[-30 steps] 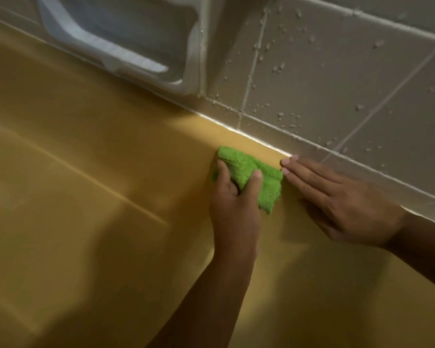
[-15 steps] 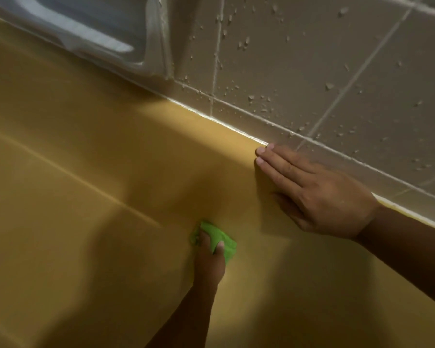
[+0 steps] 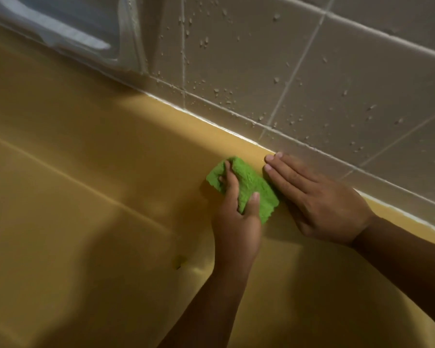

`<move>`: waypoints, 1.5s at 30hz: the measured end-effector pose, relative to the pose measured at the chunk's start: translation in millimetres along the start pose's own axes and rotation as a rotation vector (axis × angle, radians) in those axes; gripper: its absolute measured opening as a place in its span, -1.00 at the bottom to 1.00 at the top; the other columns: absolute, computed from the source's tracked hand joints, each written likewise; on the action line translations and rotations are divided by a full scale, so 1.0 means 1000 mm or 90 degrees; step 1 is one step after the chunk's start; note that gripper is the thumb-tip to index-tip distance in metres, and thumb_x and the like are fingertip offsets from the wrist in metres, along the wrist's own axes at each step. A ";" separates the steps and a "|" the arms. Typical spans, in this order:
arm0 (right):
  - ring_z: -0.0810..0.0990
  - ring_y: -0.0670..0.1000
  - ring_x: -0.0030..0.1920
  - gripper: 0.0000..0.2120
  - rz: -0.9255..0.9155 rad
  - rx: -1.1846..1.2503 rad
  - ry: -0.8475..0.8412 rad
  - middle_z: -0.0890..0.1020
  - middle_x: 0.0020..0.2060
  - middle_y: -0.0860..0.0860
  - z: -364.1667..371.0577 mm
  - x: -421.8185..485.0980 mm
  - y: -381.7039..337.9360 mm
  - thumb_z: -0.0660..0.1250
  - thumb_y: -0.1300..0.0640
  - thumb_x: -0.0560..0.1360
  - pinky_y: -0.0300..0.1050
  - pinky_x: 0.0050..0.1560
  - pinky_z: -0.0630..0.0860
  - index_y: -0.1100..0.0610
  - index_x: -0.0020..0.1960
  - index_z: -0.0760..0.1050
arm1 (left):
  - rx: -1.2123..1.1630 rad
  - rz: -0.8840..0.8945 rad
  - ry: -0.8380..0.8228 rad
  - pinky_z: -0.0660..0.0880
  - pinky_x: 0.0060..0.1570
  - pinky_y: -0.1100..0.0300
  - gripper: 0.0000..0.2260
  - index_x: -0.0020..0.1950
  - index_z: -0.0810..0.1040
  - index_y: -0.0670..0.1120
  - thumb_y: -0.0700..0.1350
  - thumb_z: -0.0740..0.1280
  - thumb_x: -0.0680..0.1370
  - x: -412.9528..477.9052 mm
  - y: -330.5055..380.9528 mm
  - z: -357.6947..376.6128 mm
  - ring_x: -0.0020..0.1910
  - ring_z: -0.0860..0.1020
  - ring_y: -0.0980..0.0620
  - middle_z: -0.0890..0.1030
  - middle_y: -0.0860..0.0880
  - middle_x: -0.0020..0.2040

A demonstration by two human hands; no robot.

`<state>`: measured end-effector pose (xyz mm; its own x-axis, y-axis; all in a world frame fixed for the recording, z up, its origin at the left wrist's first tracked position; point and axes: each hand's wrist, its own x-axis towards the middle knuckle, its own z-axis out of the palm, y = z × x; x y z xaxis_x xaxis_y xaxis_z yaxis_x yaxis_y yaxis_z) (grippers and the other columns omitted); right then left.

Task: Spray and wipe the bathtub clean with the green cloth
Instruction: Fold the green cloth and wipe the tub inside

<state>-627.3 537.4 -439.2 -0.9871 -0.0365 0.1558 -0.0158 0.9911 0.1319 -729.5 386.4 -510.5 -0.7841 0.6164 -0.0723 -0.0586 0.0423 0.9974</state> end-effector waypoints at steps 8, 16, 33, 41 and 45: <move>0.13 0.19 0.65 -0.32 -0.001 -0.026 0.003 0.21 0.62 0.23 0.002 0.001 0.000 0.31 0.28 0.56 0.15 0.61 0.22 0.31 0.62 0.17 | 0.123 -0.299 0.021 0.42 0.40 0.08 -0.44 0.64 0.28 0.10 -0.08 0.35 0.66 -0.025 -0.122 0.009 0.39 0.52 -0.10 0.54 -0.08 0.45; 0.10 0.15 0.66 -0.29 0.028 -0.026 -0.019 0.19 0.64 0.18 0.000 -0.005 -0.001 0.31 0.26 0.55 0.05 0.64 0.12 0.27 0.64 0.15 | -0.035 -0.433 0.127 0.51 0.34 -0.17 -0.39 0.65 0.24 0.16 -0.15 0.34 0.64 -0.033 -0.165 0.023 0.24 0.58 -0.20 0.51 -0.17 0.43; -0.01 0.14 0.67 -0.32 0.444 0.018 -0.145 0.07 0.66 0.17 -0.039 -0.132 -0.072 -0.01 0.06 0.59 0.09 0.66 -0.02 0.25 0.67 0.03 | 0.169 -0.033 -0.267 0.27 0.40 0.35 -0.36 0.64 0.08 0.32 -0.13 0.28 0.70 -0.096 0.019 0.066 0.56 0.30 0.10 0.17 0.05 0.67; 0.11 0.00 0.64 -0.44 0.681 0.160 -0.065 0.23 0.63 0.08 -0.079 -0.191 -0.158 -0.02 -0.03 0.71 -0.08 0.65 -0.03 0.17 0.66 0.16 | 0.217 -0.012 -0.514 0.25 0.37 0.44 -0.41 0.55 0.40 0.26 -0.26 0.34 0.63 -0.135 0.033 0.042 0.54 0.34 0.15 0.31 0.11 0.61; -0.05 -0.06 0.67 -0.43 0.765 0.139 -0.061 0.07 0.66 0.01 -0.083 -0.211 -0.218 -0.03 -0.03 0.72 -0.11 0.65 -0.15 0.14 0.68 0.06 | 0.236 0.056 -0.595 0.31 0.40 0.36 -0.46 0.56 0.39 0.26 -0.19 0.31 0.65 -0.156 0.039 0.025 0.53 0.35 0.11 0.30 0.10 0.62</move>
<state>-401.8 318.5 -419.2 -0.3993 0.9168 -0.0085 0.8960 0.3883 -0.2153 -594.0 312.1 -460.0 0.0323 0.9916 -0.1253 0.2963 0.1103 0.9487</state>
